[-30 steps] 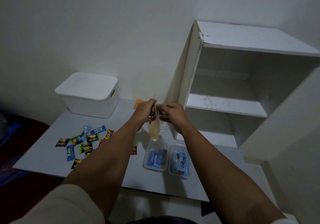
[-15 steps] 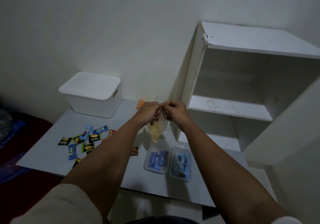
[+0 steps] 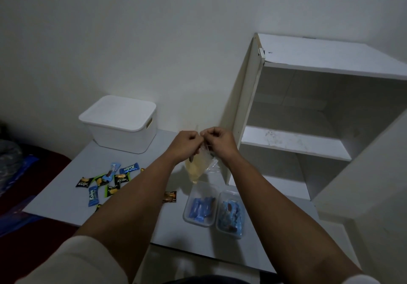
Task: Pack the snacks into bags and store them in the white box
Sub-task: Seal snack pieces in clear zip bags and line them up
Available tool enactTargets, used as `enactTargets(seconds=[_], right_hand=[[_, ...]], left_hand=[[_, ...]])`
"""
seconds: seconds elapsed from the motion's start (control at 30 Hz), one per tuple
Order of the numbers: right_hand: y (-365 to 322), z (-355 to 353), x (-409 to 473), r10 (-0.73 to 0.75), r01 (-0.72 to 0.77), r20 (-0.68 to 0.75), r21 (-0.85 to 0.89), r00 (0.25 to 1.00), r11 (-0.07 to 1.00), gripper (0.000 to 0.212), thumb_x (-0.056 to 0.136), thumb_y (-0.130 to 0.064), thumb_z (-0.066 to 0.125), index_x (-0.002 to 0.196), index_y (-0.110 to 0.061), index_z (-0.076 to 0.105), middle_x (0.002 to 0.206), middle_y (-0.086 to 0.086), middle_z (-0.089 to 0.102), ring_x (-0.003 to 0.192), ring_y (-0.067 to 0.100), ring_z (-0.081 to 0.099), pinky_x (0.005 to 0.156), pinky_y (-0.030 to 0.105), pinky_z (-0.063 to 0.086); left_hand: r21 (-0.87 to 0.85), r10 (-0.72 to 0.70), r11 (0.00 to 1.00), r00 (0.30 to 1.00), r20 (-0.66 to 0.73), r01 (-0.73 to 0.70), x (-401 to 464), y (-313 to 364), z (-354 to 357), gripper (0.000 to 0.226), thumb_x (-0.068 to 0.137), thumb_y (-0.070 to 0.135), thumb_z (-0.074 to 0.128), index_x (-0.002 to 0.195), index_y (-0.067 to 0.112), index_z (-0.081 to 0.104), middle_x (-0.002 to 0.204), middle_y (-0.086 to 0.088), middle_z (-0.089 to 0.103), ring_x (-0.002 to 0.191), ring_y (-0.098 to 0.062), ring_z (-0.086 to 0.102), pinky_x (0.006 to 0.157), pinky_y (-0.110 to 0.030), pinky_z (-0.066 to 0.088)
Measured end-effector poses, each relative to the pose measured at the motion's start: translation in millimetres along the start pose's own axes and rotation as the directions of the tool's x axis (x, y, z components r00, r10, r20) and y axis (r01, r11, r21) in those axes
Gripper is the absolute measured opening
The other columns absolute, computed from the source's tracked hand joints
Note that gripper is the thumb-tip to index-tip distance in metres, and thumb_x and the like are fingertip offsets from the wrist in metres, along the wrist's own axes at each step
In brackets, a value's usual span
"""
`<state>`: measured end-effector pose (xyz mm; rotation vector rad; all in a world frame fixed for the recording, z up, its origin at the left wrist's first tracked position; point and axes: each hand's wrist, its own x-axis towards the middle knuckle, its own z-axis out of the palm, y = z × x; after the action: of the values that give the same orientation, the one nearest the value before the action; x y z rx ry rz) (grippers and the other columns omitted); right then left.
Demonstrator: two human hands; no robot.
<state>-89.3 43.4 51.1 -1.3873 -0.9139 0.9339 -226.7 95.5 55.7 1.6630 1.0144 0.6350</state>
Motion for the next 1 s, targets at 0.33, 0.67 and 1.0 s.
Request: enactTargets(seconds=[0.33,0.67,1.0], right_hand=[[4,13,8,0.137,-0.102,0.170,-0.204,0.976,0.974,0.014,0.087,0.007,0.068,0.086,-0.006,0.075,0.069,0.004,0.068,0.058,0.014,0.061,0.051,0.023,0.050],[9,18,52,0.102,-0.070,0.151,-0.208,0.983,0.976,0.011,0.092,-0.008,0.070,0.094,0.000,0.076,0.080,0.011,0.073,0.072,0.018,0.071,0.057,0.023,0.055],[67,49,115,0.294,-0.283,0.072,-0.129,0.953,0.950,0.025,0.090,-0.019,0.075,0.115,-0.019,0.073,0.101,0.001,0.076,0.094,0.018,0.072,0.071,0.031,0.052]], left_hand=[[-0.125,-0.138,0.984,0.983,-0.122,0.123,12,-12,-25,0.026,0.099,0.014,0.044,0.088,0.002,0.065,0.092,-0.019,0.074,0.084,-0.026,0.070,0.075,-0.037,0.061],[0.017,-0.128,0.990,0.951,-0.282,0.138,40,-47,-65,0.032,0.092,0.018,0.057,0.124,0.019,0.063,0.121,-0.001,0.064,0.110,-0.024,0.061,0.085,-0.032,0.047],[-0.209,-0.245,0.955,0.957,-0.157,0.210,116,-101,-88,0.017,0.099,0.023,0.059,0.084,0.019,0.066,0.101,-0.002,0.078,0.098,-0.019,0.070,0.083,-0.037,0.051]])
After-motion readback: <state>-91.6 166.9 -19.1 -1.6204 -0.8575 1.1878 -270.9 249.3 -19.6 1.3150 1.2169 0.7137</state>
